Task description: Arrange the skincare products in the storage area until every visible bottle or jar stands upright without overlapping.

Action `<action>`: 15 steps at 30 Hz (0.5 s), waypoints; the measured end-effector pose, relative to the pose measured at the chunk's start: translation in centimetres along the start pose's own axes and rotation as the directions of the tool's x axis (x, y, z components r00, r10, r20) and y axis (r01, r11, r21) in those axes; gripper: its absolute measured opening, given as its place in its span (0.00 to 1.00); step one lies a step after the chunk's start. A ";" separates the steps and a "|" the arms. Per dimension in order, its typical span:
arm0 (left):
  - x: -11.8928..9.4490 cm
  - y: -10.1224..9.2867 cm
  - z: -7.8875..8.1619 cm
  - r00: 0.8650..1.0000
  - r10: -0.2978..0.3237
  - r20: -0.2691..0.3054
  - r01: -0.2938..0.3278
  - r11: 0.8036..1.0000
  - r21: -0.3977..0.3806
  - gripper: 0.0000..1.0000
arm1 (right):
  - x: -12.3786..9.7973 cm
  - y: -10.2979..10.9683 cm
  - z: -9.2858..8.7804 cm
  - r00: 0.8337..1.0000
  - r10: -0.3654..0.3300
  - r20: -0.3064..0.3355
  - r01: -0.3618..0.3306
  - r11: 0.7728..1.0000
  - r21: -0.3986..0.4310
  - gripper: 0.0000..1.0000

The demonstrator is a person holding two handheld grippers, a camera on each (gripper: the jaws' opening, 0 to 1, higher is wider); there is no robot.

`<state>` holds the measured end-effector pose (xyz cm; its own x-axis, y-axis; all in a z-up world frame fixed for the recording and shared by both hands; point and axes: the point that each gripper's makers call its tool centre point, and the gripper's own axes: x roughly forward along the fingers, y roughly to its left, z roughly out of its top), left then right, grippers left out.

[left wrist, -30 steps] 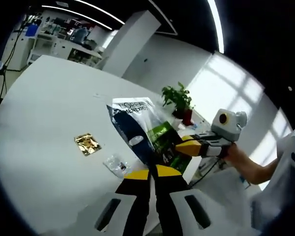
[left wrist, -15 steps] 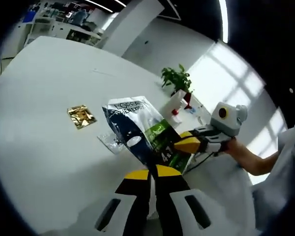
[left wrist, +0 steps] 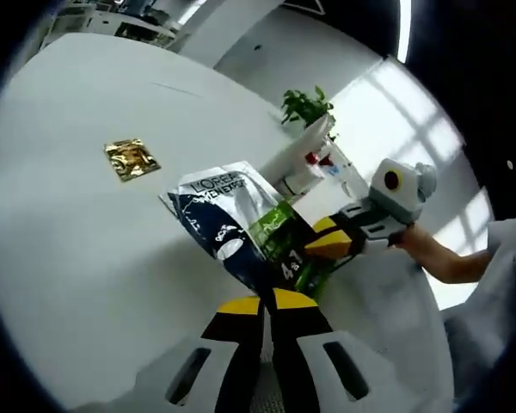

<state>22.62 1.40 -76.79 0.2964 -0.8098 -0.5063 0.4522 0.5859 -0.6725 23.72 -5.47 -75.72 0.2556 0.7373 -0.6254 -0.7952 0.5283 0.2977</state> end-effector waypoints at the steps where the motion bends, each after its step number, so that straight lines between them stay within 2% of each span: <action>1: 0.2 -0.2 -0.3 1.000 -0.001 -0.007 0.001 1.000 0.001 0.00 | 0.0 0.0 -0.3 1.000 0.004 -0.010 -0.004 1.000 0.002 0.02; 6: 0.7 -0.5 -1.6 0.999 -0.026 -0.040 0.024 0.999 -0.040 0.00 | 0.1 0.2 -1.7 0.998 0.012 -0.054 -0.011 1.000 0.004 0.02; 15: 1.3 -1.3 -4.0 0.993 -0.052 -0.108 0.045 0.997 -0.064 0.00 | -0.1 0.8 -3.3 0.993 0.047 -0.104 -0.043 0.998 0.042 0.02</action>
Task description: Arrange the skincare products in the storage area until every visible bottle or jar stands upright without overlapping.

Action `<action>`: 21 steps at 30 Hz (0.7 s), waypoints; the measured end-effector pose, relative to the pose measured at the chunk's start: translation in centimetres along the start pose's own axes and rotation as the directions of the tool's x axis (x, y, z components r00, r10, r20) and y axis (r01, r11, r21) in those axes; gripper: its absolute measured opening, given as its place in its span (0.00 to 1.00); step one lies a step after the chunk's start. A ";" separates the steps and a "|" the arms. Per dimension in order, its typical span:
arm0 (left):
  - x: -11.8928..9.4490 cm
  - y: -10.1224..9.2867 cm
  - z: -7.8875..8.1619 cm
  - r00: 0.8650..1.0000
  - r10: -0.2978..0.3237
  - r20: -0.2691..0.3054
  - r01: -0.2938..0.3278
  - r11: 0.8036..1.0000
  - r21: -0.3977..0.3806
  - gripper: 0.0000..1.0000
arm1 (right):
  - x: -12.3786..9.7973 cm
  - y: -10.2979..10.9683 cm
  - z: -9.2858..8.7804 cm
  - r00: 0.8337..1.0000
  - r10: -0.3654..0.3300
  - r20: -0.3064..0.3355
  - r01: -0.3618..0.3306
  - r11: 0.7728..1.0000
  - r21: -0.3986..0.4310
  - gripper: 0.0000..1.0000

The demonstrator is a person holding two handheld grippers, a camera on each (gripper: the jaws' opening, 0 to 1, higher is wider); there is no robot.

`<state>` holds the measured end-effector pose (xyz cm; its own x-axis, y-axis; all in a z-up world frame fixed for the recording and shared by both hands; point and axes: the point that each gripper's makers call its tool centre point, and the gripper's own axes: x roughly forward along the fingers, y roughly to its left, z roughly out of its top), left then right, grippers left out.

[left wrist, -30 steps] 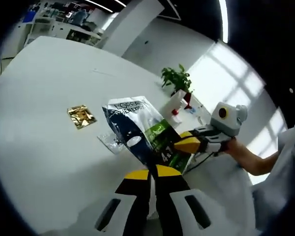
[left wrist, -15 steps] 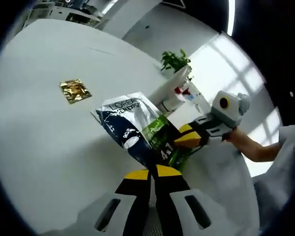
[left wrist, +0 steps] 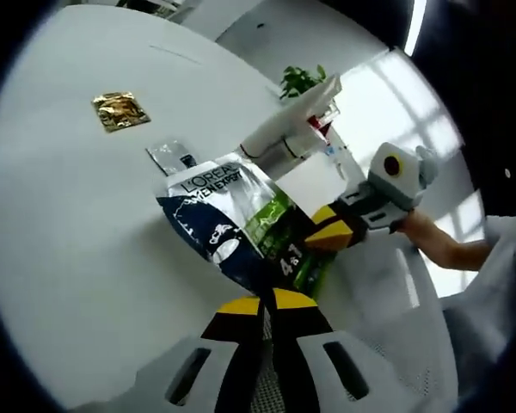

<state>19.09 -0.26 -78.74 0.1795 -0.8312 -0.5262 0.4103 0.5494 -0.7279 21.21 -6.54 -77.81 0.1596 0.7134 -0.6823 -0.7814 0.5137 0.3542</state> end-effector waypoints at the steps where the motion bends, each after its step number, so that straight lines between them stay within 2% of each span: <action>1: 0.1 0.0 -0.2 1.000 -0.003 -0.007 0.003 1.000 -0.006 0.00 | 0.0 0.1 -0.2 1.000 0.004 -0.006 -0.003 1.000 0.004 0.02; 11: 0.8 0.9 -1.2 0.999 -0.025 -0.048 0.022 0.998 -0.061 0.00 | 0.1 0.3 -1.6 0.998 0.029 -0.059 -0.028 0.999 0.020 0.03; 21: 1.5 1.6 -1.4 0.997 -0.021 -0.075 0.015 0.996 -0.085 0.00 | 0.6 -0.3 -2.6 0.994 0.046 -0.098 -0.041 0.998 0.050 0.02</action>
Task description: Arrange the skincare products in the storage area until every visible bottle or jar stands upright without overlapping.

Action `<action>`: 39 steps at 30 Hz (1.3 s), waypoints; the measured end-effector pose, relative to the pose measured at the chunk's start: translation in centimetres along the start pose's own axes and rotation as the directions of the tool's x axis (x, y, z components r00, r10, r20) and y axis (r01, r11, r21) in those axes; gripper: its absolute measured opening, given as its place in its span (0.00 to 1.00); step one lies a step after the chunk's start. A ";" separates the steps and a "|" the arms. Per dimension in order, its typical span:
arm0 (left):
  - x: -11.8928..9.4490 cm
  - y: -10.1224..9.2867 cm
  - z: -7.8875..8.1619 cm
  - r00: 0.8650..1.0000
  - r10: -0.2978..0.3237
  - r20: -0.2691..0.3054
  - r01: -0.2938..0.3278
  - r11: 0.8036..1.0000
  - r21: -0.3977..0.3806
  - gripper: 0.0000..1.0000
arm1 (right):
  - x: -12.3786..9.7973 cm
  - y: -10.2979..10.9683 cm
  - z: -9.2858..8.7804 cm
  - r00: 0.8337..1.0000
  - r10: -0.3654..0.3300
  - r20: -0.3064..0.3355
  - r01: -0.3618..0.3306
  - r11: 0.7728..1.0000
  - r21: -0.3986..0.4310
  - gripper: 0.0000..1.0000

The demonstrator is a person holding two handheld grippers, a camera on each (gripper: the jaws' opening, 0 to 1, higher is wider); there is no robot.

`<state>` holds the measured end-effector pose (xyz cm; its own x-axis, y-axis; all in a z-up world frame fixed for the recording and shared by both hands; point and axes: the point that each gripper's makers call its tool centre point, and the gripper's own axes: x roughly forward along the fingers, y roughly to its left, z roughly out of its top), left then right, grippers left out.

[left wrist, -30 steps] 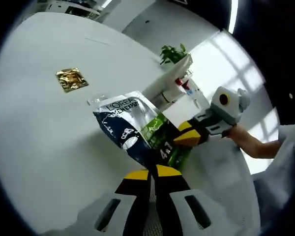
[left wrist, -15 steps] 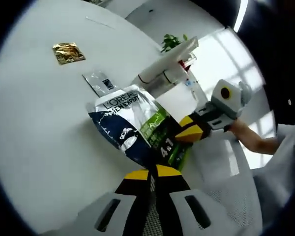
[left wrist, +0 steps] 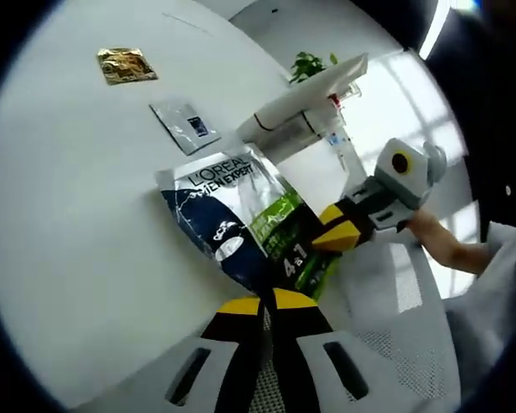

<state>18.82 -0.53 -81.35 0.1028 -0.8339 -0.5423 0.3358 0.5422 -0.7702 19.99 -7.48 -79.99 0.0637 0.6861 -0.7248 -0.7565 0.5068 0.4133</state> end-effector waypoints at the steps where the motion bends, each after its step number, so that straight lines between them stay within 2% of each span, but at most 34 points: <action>1: 0.1 0.1 0.0 1.000 0.000 -0.001 0.000 1.000 -0.001 0.00 | 0.0 0.0 -0.1 1.000 0.002 -0.003 -0.002 1.000 0.001 0.02; 12: 0.7 1.0 0.6 1.000 0.008 -0.008 -0.008 1.000 -0.022 0.00 | 0.6 -0.9 -0.2 1.000 0.000 -0.031 0.001 1.000 0.012 0.02; 18: 0.9 1.4 1.2 1.000 0.008 0.009 -0.008 0.999 -0.032 0.00 | 0.8 -1.3 -0.2 1.000 -0.007 -0.029 0.007 1.000 0.021 0.02; 30: 0.7 2.3 2.7 0.999 0.015 0.050 -0.012 0.999 -0.051 0.00 | 1.2 -2.2 0.9 0.999 -0.035 0.001 0.035 0.999 0.024 0.02; 39: 0.6 2.8 3.7 0.997 0.028 0.079 -0.023 0.998 -0.062 0.00 | 1.6 -3.1 1.4 0.998 -0.053 0.036 0.051 0.997 0.059 0.02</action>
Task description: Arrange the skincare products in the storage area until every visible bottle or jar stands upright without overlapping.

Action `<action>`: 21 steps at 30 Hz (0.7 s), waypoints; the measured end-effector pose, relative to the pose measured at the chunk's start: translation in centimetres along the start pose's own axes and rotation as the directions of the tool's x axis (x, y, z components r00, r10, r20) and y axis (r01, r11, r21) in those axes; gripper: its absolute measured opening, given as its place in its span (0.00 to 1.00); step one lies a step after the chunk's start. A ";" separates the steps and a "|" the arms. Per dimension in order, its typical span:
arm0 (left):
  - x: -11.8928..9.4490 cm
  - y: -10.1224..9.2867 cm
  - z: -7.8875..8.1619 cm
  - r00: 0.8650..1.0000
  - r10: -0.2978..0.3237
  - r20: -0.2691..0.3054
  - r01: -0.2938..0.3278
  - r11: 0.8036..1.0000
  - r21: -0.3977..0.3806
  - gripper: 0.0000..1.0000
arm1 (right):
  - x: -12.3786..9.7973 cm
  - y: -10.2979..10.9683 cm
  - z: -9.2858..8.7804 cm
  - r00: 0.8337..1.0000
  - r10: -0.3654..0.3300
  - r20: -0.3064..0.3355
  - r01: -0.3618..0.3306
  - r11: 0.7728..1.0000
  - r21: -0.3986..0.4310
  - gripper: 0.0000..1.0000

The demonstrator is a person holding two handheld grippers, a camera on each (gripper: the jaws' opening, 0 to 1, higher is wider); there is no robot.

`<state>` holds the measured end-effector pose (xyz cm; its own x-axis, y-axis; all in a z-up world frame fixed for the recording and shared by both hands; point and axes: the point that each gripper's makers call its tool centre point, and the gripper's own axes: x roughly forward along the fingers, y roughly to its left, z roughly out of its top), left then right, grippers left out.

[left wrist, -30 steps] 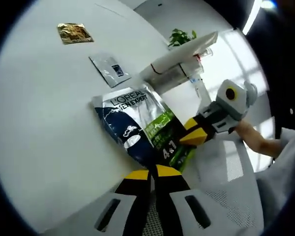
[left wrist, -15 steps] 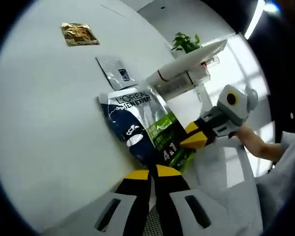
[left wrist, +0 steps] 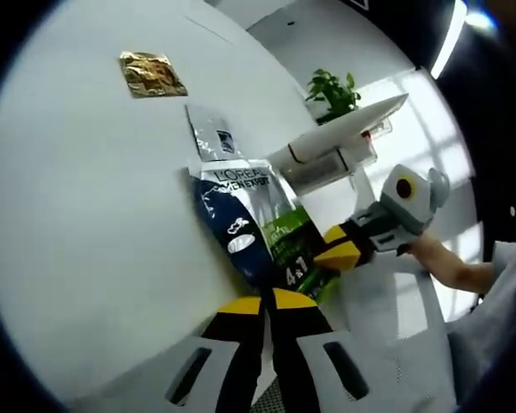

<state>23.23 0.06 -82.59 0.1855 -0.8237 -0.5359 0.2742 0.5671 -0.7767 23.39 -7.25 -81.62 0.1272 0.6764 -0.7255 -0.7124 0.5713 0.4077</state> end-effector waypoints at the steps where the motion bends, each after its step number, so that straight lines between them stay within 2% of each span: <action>1: 0.0 0.1 0.2 1.000 0.002 0.006 -0.002 1.000 0.000 0.00 | 0.0 -0.1 0.3 1.000 -0.005 0.016 0.005 1.000 0.003 0.02; 8: 0.2 0.3 1.6 0.999 0.004 0.034 -0.003 1.000 -0.008 0.00 | 0.1 -1.6 1.2 0.997 -0.036 0.064 0.034 0.999 0.029 0.02; 11: 0.3 0.3 1.9 0.999 0.008 0.040 -0.008 1.000 -0.010 0.00 | 0.2 -1.8 1.3 0.997 -0.042 0.062 0.039 0.998 0.045 0.02; 21: 0.3 -0.5 0.4 1.000 -0.004 0.005 0.004 1.000 0.012 0.00 | -0.5 -0.4 0.2 1.000 -0.014 0.021 0.014 1.000 0.019 0.02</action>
<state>23.57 -0.46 -82.26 0.1889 -0.8259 -0.5313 0.2863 0.5638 -0.7747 23.78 -7.71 -81.33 0.1518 0.6776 -0.7196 -0.6974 0.5894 0.4078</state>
